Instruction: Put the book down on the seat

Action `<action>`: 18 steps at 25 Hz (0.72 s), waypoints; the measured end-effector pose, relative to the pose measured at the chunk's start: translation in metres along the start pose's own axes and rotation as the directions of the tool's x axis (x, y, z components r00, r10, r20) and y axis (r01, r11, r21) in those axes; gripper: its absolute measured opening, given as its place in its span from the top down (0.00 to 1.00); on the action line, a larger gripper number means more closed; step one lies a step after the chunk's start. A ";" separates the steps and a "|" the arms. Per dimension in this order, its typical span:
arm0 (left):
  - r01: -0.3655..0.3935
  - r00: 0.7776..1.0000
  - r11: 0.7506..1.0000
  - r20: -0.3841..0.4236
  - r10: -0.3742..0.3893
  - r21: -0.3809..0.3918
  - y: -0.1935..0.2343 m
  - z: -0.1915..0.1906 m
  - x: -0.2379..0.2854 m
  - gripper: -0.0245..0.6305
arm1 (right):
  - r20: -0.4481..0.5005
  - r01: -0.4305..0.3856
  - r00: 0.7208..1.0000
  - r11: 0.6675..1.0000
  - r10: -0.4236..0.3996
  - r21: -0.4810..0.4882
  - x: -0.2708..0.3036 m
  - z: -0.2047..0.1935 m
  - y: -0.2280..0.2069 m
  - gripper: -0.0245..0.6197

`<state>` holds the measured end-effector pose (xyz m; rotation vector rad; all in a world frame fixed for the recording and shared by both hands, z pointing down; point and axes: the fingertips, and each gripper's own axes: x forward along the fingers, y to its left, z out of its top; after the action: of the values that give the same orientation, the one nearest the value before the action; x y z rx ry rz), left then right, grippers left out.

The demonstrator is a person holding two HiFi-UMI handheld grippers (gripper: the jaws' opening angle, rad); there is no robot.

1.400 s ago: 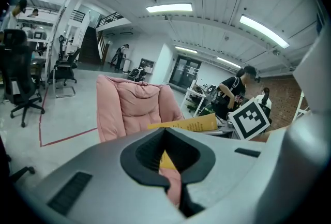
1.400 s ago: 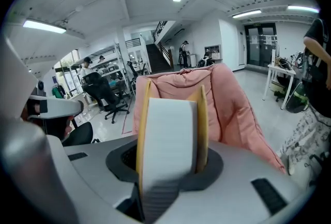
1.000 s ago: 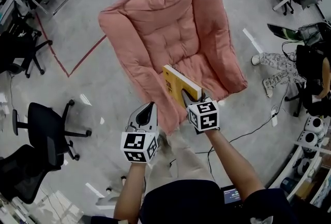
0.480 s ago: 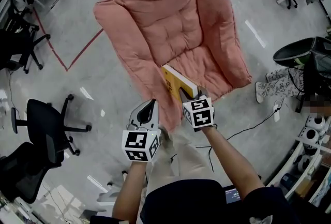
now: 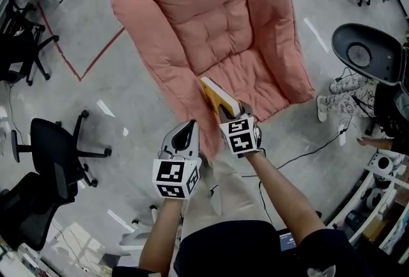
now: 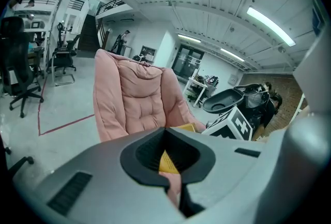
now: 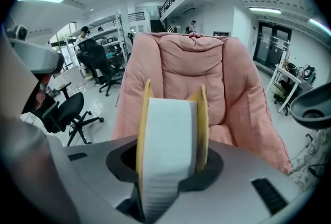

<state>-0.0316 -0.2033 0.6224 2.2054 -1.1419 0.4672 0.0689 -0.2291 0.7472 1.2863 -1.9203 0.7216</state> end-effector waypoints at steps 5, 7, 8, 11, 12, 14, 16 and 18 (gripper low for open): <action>-0.005 1.000 1.000 -0.007 0.005 -0.008 0.004 -0.006 0.001 0.96 | -0.048 0.018 0.999 0.998 -0.021 -0.058 0.014 -0.015 0.004 0.72; -0.011 1.000 1.000 -0.011 0.010 -0.016 0.008 -0.010 0.000 0.96 | -0.067 0.023 0.997 0.997 -0.028 -0.073 0.022 -0.023 0.008 0.72; -0.014 1.000 1.000 -0.013 0.013 -0.020 0.010 -0.012 0.000 0.96 | -0.076 0.025 0.997 0.997 -0.031 -0.077 0.025 -0.027 0.009 0.72; -0.024 1.000 0.999 -0.019 0.023 -0.031 0.016 -0.018 0.000 0.96 | -0.092 0.033 0.995 0.996 -0.041 -0.082 0.035 -0.034 0.012 0.72; -0.027 0.999 0.999 -0.021 0.027 -0.033 0.018 -0.019 0.000 0.96 | -0.095 0.036 0.995 0.996 -0.044 -0.081 0.038 -0.035 0.012 0.72; -0.033 0.999 0.999 -0.022 0.032 -0.039 0.020 -0.019 0.000 0.96 | -0.101 0.040 0.994 0.996 -0.048 -0.079 0.041 -0.035 0.011 0.72; -0.036 0.999 0.998 -0.022 0.035 -0.042 0.022 -0.019 0.000 0.96 | -0.107 0.044 0.993 0.996 -0.052 -0.080 0.043 -0.036 0.011 0.72; -0.037 0.999 0.998 -0.023 0.036 -0.041 0.025 -0.020 0.001 0.96 | -0.114 0.047 0.992 0.996 -0.056 -0.082 0.048 -0.039 0.011 0.72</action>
<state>-0.0522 -0.2017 0.6467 2.1413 -1.1717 0.4784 0.0554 -0.2214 0.8075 1.2137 -1.7978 0.6729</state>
